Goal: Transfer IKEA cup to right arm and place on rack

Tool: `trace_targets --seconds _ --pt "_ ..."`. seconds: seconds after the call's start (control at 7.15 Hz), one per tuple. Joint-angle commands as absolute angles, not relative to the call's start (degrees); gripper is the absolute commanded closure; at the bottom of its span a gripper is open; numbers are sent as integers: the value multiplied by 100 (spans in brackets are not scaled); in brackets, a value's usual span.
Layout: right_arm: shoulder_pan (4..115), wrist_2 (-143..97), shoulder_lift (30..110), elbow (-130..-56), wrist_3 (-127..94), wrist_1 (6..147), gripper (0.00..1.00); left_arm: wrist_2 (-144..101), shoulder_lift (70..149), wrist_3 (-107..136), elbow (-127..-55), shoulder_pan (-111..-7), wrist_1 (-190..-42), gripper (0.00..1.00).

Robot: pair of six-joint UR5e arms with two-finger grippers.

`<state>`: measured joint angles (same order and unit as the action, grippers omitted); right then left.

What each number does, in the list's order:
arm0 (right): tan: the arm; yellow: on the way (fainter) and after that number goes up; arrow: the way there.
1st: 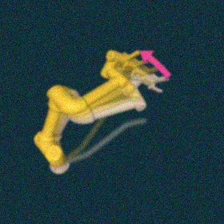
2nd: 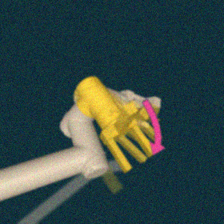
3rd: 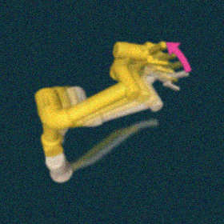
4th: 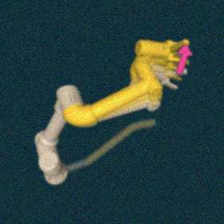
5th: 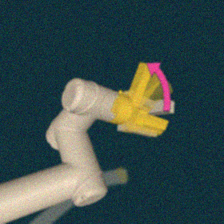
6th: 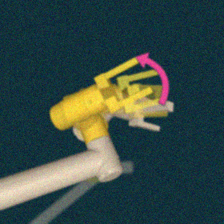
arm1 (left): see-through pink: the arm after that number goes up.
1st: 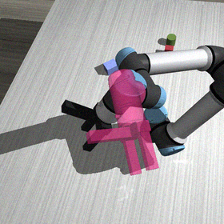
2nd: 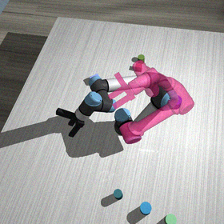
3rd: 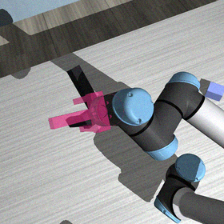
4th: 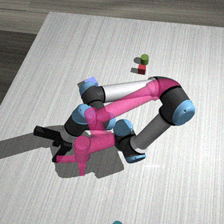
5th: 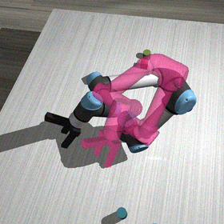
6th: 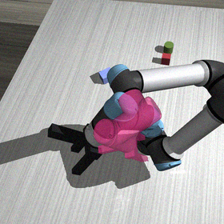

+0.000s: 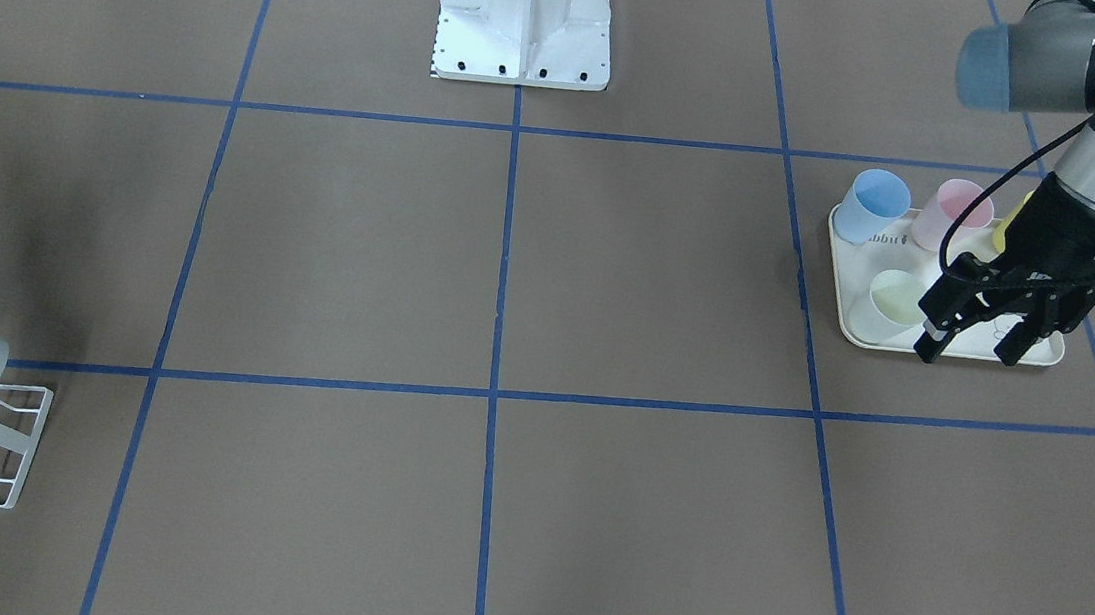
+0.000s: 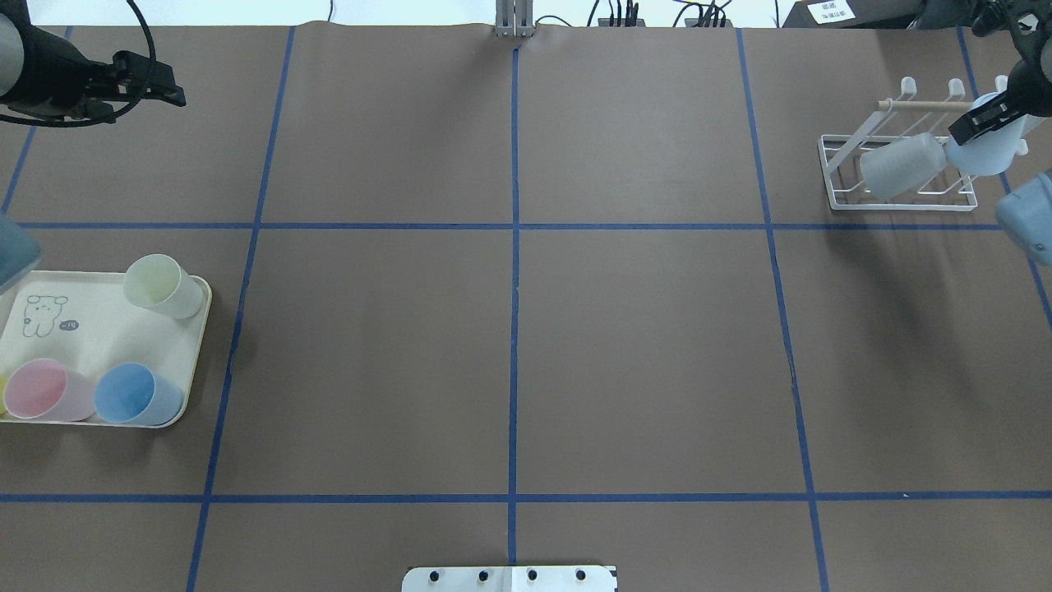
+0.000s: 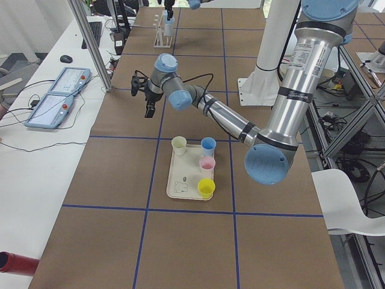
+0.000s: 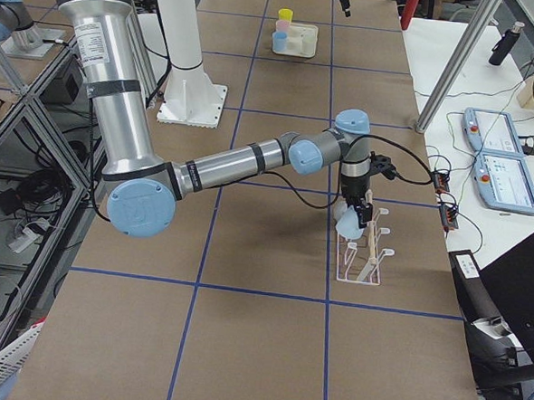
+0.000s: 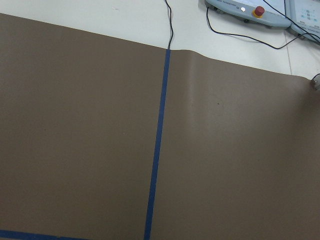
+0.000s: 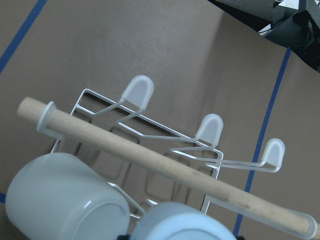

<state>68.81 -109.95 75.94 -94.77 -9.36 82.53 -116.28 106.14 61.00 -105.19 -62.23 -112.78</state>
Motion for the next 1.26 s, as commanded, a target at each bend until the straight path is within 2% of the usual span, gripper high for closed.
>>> trace_targets --seconds 0.0,0.28,0.42,0.56,1.12 --pt "6829 -10986 7594 -9404 -958 8253 94 -11628 10617 6108 -10521 -6223 -11285 0" --pt "6812 -10995 7567 -9361 -958 8253 90 -11628 10617 6108 -10529 -6223 -11276 0" --pt "6803 -10995 7498 -9299 -967 8253 30 -11628 10608 6100 -10529 -6223 -11276 0" --pt "6803 -10995 7480 -9273 -1002 8253 0 -11628 10608 6100 -10521 -6223 -11276 0" --pt "6803 -11083 7462 -9299 -1054 8122 0 -11619 10417 5750 -10547 -6284 -11285 0"
